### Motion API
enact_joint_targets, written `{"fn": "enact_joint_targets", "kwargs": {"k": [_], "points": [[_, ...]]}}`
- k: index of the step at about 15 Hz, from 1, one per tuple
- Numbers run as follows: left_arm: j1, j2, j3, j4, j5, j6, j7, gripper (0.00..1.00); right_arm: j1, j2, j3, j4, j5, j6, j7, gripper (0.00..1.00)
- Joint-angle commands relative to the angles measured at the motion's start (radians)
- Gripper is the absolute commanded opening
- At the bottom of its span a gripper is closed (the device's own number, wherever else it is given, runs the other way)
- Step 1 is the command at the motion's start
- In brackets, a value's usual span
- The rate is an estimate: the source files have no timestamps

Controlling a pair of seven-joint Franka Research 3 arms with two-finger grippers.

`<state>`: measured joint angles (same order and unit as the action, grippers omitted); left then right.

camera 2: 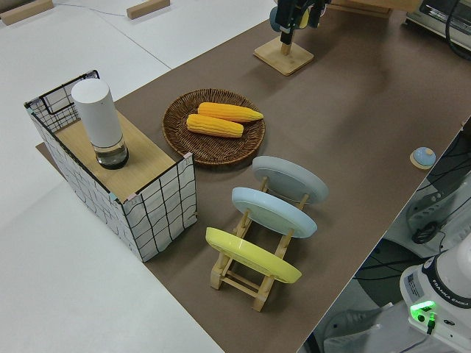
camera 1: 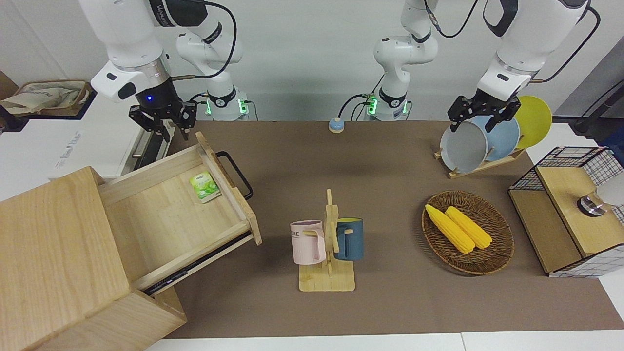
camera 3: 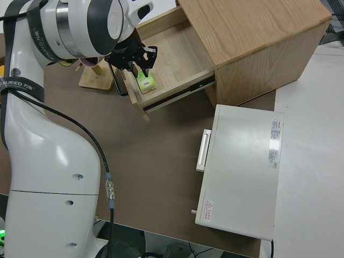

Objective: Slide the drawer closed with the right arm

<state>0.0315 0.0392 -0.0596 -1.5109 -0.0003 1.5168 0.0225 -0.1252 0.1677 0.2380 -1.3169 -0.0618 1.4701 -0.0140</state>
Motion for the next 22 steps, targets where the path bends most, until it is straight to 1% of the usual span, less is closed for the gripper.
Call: {"fn": "enact_joint_targets", "kwargs": {"k": [1,4,5,6,8,10,12,13,15,16,17,18,19,20,21,22], "points": [[0.004,0.011,-0.006,0.026,0.017,-0.020,0.010,0.99,-0.004,-0.008,0.006,-0.015,-0.006,0.006,-0.024,0.000],[0.004,0.011,-0.006,0.026,0.017,-0.020,0.010,0.99,-0.002,-0.013,0.012,-0.013,-0.003,0.004,-0.018,0.000],[0.004,0.011,-0.006,0.026,0.017,-0.020,0.010,0.99,0.007,-0.016,0.021,-0.013,-0.007,0.002,-0.008,0.000],[0.004,0.011,-0.006,0.024,0.017,-0.020,0.010,0.99,0.036,-0.017,0.021,-0.013,-0.010,0.002,0.035,0.000],[0.004,0.011,-0.006,0.026,0.017,-0.020,0.010,0.99,0.093,-0.024,0.020,-0.010,-0.012,-0.002,0.159,0.000],[0.004,0.011,-0.006,0.024,0.017,-0.020,0.010,0.99,0.172,-0.028,0.020,-0.008,-0.019,-0.008,0.312,0.000],[0.004,0.011,-0.006,0.026,0.017,-0.020,0.010,0.99,0.229,-0.027,0.021,-0.010,-0.039,-0.007,0.418,0.000],[0.004,0.013,-0.006,0.026,0.017,-0.020,0.010,0.99,0.249,-0.025,0.021,-0.011,-0.041,-0.005,0.483,0.000],[0.004,0.011,-0.006,0.024,0.017,-0.020,0.010,0.99,0.281,-0.013,0.023,-0.018,-0.041,0.021,0.610,0.000],[0.004,0.011,-0.006,0.024,0.017,-0.020,0.010,0.99,0.285,-0.005,0.023,-0.042,-0.041,0.041,0.679,0.000],[0.004,0.013,-0.006,0.024,0.017,-0.020,0.010,0.99,0.288,-0.005,0.023,-0.082,-0.041,0.073,0.739,0.000],[0.004,0.011,-0.006,0.024,0.017,-0.020,0.010,0.99,0.286,-0.005,0.023,-0.112,-0.041,0.097,0.803,0.000],[0.004,0.011,-0.006,0.026,0.017,-0.020,0.010,0.99,0.285,0.002,0.021,-0.136,-0.039,0.116,0.859,0.000],[0.004,0.011,-0.006,0.024,0.017,-0.020,0.010,0.99,0.279,0.018,0.021,-0.146,-0.039,0.121,0.923,0.000],[0.004,0.011,-0.006,0.026,0.017,-0.020,0.010,0.99,0.276,0.044,0.021,-0.146,-0.039,0.124,0.992,0.000],[0.004,0.011,-0.006,0.024,0.017,-0.020,0.010,0.99,0.274,0.056,0.021,-0.146,-0.038,0.139,1.035,0.000]]}}
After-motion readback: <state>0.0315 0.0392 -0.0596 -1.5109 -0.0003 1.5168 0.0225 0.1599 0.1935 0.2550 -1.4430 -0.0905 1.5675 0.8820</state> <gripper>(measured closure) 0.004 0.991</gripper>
